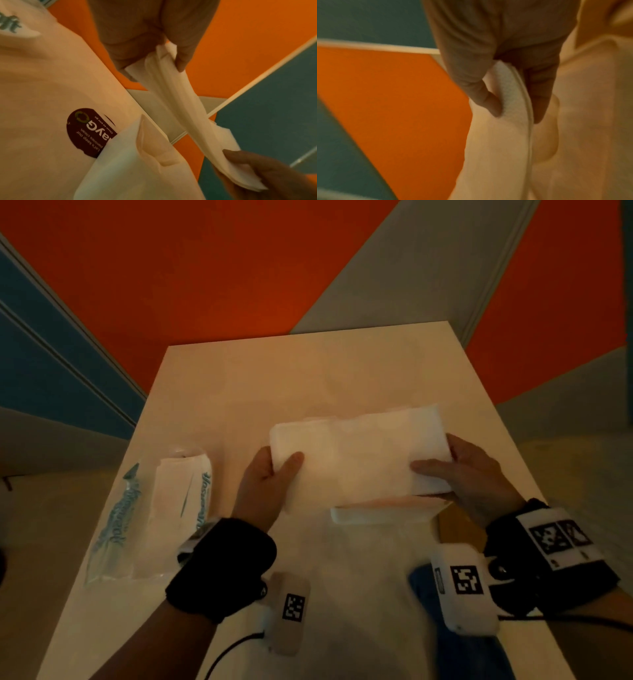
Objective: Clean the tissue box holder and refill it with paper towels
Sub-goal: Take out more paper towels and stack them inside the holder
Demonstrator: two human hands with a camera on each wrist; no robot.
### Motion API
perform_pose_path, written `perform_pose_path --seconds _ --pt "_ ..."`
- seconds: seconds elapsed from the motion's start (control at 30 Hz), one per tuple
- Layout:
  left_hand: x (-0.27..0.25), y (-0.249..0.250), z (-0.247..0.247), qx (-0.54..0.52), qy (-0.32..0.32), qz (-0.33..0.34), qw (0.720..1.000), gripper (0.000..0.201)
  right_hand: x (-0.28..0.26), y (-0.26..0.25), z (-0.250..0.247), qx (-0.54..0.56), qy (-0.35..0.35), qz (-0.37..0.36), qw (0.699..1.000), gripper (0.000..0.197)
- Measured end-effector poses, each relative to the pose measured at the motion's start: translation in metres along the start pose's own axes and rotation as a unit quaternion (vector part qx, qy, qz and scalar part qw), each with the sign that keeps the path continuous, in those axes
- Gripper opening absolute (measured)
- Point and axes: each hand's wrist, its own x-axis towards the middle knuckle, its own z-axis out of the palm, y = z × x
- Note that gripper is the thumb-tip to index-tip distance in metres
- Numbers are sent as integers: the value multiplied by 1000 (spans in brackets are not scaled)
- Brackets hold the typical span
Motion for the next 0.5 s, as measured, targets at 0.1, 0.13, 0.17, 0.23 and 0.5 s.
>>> perform_pose_path --seconds 0.1,0.13,0.17,0.23,0.5 --pt "14 2 18 162 -5 31 986 17 8 -6 -15 -237 19 -29 971 53" --pt "18 3 25 207 -13 35 978 25 10 -8 -19 -290 29 -36 956 62" --pt "22 5 33 252 -23 40 967 30 12 -9 -22 -327 32 -42 944 70" --pt "29 5 48 347 -55 59 934 34 13 -11 -22 -399 18 -52 915 80" --pt "37 -3 70 610 -150 100 772 26 31 12 -12 -653 -63 -71 751 43"
